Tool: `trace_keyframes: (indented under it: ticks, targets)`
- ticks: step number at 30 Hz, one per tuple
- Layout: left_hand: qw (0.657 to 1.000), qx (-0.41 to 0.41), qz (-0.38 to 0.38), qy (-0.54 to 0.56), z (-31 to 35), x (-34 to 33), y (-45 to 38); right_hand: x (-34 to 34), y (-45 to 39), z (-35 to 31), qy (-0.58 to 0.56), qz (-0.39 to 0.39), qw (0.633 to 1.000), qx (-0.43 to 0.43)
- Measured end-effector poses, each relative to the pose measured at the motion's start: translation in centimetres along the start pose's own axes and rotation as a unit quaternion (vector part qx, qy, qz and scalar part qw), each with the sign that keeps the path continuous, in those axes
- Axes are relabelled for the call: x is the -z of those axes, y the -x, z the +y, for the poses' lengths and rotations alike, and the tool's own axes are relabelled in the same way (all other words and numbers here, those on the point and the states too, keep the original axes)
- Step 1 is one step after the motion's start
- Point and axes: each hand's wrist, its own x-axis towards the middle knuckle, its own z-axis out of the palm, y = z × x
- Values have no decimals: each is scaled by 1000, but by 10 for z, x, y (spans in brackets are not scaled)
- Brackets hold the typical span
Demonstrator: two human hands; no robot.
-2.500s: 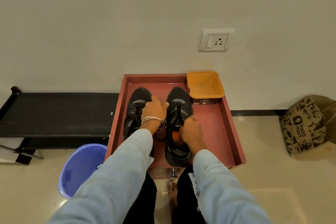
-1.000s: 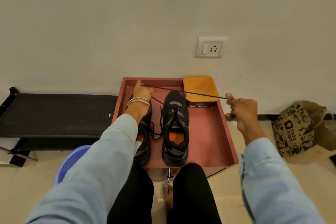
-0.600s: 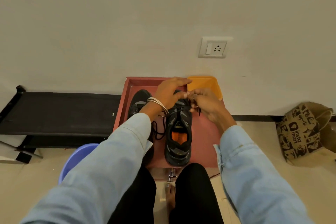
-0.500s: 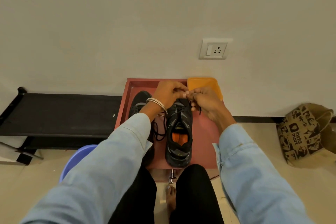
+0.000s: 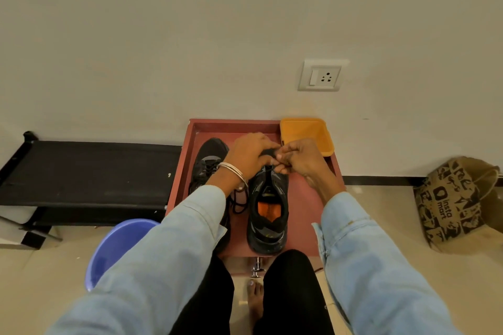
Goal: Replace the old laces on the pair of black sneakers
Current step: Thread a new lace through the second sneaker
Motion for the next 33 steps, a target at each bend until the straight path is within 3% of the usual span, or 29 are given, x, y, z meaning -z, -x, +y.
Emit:
trace_keyframes:
  ticks: [3, 6, 8, 12, 16, 22, 29, 33]
  targets:
    - [986, 63, 41, 149, 4, -14, 0, -1, -4, 5, -58, 46, 997, -21]
    - [975, 117, 53, 180, 4, -27, 1, 0, -10, 18, -73, 69, 994, -50]
    - [973, 166, 52, 153, 2, -37, 0, 0, -10, 29, -9, 51, 996, -71]
    - [965, 249, -7, 84, -3, -55, -3, -9, -5, 51, 184, -56, 979, -68]
    - [968, 244, -36, 49, 0, -65, -7, -11, -4, 59, 246, -11, 969, -28]
    - [965, 260, -12, 18, 1, -72, -2, -4, -1, 64, 195, 20, 980, -30]
    - [963, 208, -13, -173, 16, -81, -2, -3, 3, 67, 187, 33, 982, 3]
    - [966, 223, -12, -127, 11, -81, -2, -2, 3, 69, 178, 31, 983, 7]
